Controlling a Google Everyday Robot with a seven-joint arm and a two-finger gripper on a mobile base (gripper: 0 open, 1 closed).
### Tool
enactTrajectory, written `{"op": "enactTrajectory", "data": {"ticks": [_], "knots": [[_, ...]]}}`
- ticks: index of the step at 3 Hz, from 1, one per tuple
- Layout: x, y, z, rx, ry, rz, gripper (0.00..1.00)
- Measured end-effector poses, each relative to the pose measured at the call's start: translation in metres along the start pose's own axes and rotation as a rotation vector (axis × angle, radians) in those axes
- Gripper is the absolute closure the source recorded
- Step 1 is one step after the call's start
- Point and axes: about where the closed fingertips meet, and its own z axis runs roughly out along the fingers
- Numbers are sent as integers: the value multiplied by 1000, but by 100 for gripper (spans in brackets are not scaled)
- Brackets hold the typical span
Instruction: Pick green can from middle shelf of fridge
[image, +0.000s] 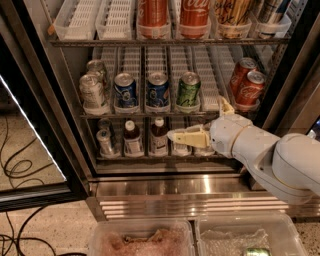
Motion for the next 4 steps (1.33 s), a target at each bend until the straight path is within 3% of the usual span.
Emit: {"op": "enactTrajectory", "data": {"ticks": [1, 2, 3, 4], "knots": [[-1, -3, 6, 16, -46, -72, 0], [-9, -15, 13, 64, -108, -206, 0], [-14, -22, 24, 83, -141, -288, 0], [-14, -21, 26, 83, -145, -282, 0]]}}
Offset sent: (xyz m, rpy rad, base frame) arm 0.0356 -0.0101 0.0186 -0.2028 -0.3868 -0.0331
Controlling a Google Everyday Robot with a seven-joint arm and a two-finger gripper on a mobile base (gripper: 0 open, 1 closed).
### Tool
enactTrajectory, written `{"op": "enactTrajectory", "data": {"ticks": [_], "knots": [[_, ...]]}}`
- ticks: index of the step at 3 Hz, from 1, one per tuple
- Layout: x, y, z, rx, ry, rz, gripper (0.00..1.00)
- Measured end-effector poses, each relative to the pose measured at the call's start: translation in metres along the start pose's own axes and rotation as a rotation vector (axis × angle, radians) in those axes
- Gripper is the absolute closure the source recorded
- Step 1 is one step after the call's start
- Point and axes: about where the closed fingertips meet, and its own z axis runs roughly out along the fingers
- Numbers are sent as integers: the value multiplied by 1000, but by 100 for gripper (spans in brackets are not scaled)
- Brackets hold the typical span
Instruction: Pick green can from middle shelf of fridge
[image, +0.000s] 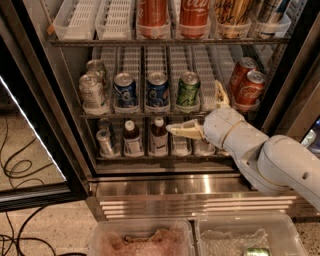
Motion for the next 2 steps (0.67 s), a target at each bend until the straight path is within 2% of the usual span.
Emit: {"op": "enactTrajectory", "data": {"ticks": [2], "knots": [[6, -1, 9, 42, -22, 10, 0]]}}
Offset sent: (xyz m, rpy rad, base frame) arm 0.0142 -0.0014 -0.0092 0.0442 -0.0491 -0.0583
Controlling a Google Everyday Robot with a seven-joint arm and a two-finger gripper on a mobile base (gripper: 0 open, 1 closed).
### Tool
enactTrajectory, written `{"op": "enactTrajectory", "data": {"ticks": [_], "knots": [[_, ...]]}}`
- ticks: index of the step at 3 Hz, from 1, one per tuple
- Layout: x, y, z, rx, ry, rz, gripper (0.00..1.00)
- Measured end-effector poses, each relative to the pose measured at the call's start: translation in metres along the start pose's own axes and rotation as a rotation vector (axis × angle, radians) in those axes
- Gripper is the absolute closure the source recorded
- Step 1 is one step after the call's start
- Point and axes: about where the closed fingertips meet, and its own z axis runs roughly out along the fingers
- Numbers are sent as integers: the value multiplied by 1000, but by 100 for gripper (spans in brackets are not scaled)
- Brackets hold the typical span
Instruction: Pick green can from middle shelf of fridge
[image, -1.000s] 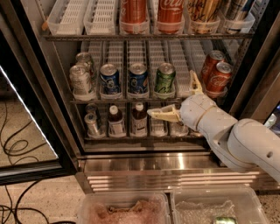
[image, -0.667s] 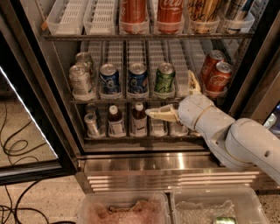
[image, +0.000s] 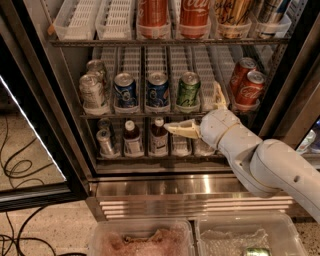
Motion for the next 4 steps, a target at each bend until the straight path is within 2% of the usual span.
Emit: {"op": "enactTrajectory", "data": {"ticks": [1, 2, 4], "knots": [[0, -4, 7, 18, -13, -3, 0], [-6, -14, 28, 38, -30, -8, 0], [-3, -10, 30, 46, -38, 10, 0]]}}
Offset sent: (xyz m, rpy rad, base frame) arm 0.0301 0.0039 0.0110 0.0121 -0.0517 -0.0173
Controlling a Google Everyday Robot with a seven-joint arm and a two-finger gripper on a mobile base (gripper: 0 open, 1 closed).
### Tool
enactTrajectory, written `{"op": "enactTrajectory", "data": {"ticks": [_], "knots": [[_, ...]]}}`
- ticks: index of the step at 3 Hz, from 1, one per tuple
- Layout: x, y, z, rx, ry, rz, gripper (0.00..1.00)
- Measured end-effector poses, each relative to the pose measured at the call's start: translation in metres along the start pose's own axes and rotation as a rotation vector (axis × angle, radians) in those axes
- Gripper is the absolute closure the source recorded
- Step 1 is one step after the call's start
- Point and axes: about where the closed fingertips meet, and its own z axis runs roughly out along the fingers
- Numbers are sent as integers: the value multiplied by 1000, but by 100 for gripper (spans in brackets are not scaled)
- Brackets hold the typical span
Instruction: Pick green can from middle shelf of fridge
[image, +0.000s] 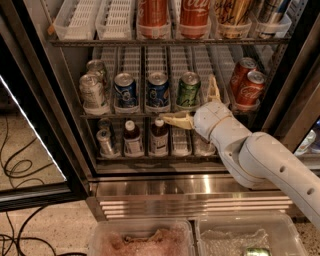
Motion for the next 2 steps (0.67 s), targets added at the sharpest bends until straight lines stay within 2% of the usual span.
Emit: {"op": "enactTrajectory", "data": {"ticks": [2], "knots": [[1, 5, 15, 13, -34, -1, 0]]}}
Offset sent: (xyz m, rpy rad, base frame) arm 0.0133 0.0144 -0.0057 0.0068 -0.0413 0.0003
